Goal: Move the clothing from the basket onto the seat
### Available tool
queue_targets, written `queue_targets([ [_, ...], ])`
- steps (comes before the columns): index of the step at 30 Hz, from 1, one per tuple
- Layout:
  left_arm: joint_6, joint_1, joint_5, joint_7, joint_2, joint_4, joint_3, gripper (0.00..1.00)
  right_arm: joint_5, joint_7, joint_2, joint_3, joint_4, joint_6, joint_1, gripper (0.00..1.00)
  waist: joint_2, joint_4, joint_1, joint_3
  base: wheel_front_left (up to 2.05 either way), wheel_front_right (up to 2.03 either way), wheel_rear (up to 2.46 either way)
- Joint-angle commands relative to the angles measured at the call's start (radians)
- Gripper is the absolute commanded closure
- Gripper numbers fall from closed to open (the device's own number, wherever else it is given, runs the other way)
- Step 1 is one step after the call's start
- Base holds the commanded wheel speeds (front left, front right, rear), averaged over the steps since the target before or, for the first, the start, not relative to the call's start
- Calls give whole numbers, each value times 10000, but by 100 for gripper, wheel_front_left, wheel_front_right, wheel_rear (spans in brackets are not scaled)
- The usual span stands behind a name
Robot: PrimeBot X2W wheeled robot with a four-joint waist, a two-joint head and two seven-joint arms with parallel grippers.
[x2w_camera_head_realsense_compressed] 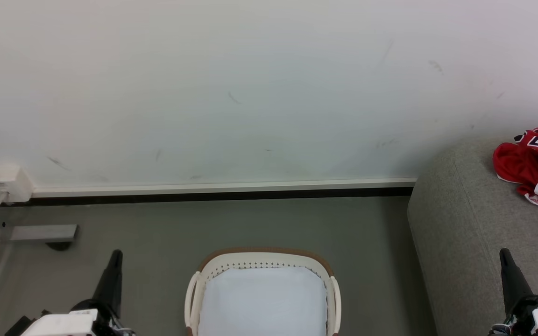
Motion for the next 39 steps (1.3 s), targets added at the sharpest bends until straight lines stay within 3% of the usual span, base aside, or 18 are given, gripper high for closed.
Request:
queue_targets([
  [1,-48,-87,-146,44,58,-30,19,100,13,32,-77,-37,-51,-21,-123,100,-1,0,0,0,0,0,0],
  [39,-49,-86,-148,41,58,-30,17,100,14,30,-78,-37,-50,-21,-123,100,-1,0,0,0,0,0,0],
])
